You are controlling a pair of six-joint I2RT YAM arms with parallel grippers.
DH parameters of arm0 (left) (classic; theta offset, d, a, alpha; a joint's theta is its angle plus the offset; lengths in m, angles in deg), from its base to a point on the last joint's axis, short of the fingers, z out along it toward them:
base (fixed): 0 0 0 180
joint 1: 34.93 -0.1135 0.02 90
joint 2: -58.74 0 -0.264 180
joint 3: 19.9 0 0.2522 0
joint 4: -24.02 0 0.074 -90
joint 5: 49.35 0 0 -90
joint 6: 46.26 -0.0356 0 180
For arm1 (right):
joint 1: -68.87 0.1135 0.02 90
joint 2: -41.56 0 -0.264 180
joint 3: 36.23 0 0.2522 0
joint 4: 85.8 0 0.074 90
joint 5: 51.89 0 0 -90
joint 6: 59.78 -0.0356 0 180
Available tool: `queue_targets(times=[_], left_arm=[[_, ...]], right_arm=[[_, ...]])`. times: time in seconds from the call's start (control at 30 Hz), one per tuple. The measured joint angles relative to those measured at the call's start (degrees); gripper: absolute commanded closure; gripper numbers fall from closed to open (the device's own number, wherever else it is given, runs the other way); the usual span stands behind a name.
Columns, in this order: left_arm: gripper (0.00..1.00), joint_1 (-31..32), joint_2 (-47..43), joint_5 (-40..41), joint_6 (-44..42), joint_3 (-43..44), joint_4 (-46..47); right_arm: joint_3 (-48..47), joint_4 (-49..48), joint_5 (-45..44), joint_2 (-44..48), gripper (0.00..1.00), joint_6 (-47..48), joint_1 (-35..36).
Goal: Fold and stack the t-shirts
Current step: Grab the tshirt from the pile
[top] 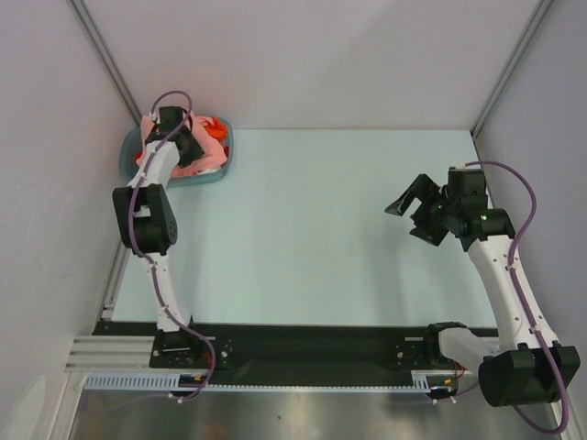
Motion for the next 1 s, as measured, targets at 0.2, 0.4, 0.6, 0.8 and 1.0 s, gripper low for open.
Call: queue_targets(times=[0.2,0.4,0.6,0.8,1.0], left_arm=[[0.8,0.0,-0.7,-0.5,-0.4,-3.9,3.6],[1.0,0.0,-5.2,-0.3,0.1,-5.2,3.6],[1.0,0.2,-13.5,-2.0,2.3,-5.2,3.8],[1.0,1.6,-22.6,-8.4,5.7,-3.0,4.3],[1.0,6.0,-32.3,-12.5,7.5,-2.1,4.2]], right_arm=[[0.0,-0.1,-0.2,0.3,0.0,-0.2,-0.1],[0.0,-0.1,-0.1,0.5,0.0,-0.2,-0.1],[0.0,-0.1,0.9,-0.5,0.0,0.2,-0.1],[0.0,0.0,2.7,-1.1,0.0,0.6,-0.2],[0.0,0.2,4.6,-1.0,0.0,1.6,-0.2]])
